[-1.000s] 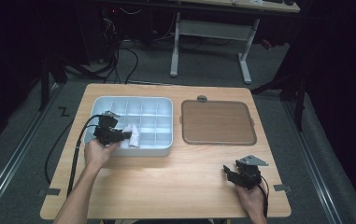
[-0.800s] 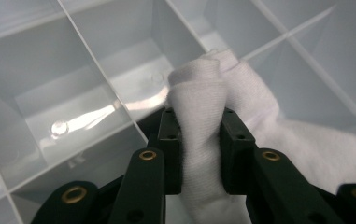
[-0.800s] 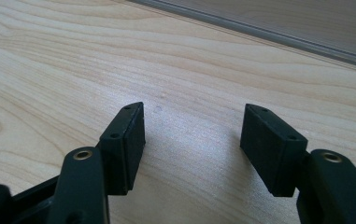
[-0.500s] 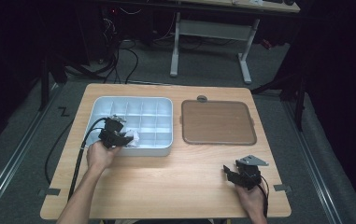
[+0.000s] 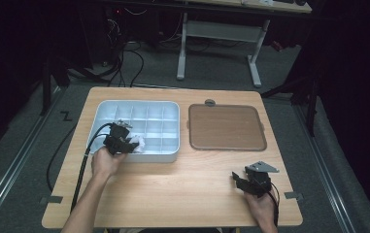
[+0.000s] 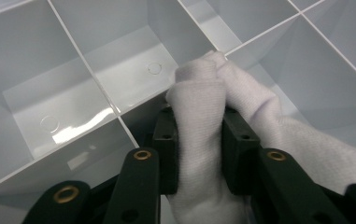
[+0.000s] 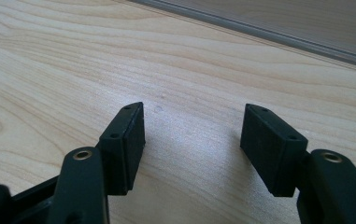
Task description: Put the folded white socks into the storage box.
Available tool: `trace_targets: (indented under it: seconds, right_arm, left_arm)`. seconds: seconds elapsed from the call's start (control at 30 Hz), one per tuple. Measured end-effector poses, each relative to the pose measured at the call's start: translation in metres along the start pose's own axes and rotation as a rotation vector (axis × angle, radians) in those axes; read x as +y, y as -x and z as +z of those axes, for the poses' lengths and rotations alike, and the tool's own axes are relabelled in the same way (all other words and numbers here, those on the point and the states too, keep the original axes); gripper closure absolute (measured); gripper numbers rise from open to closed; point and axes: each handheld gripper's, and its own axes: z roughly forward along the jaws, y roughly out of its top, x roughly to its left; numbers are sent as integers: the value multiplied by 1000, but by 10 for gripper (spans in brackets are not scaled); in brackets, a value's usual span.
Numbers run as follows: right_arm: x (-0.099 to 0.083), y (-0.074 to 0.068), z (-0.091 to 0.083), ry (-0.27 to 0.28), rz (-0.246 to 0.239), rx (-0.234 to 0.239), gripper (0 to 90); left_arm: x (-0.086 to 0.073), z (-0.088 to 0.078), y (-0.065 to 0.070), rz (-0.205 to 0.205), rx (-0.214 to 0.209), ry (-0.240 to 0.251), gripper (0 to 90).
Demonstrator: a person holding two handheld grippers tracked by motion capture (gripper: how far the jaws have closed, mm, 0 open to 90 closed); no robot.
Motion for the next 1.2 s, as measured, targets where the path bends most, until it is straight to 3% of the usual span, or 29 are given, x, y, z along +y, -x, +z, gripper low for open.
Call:
trace_targets:
  seconds: [0.33, 0.5, 0.9, 1.2]
  right_arm:
    - [0, 0, 0, 0, 0, 1, 406]
    - [0, 0, 0, 0, 2, 1, 406]
    - [0, 0, 0, 0, 2, 1, 406]
    - [0, 0, 0, 1, 0, 1, 406]
  left_arm:
    - [6, -8, 1, -27, -21, 27, 604]
    - [13, -13, 0, -78, -31, 43, 529]
    - [16, -29, 9, -95, -66, 71, 416]
    - [15, -36, 19, -96, -52, 60, 308]
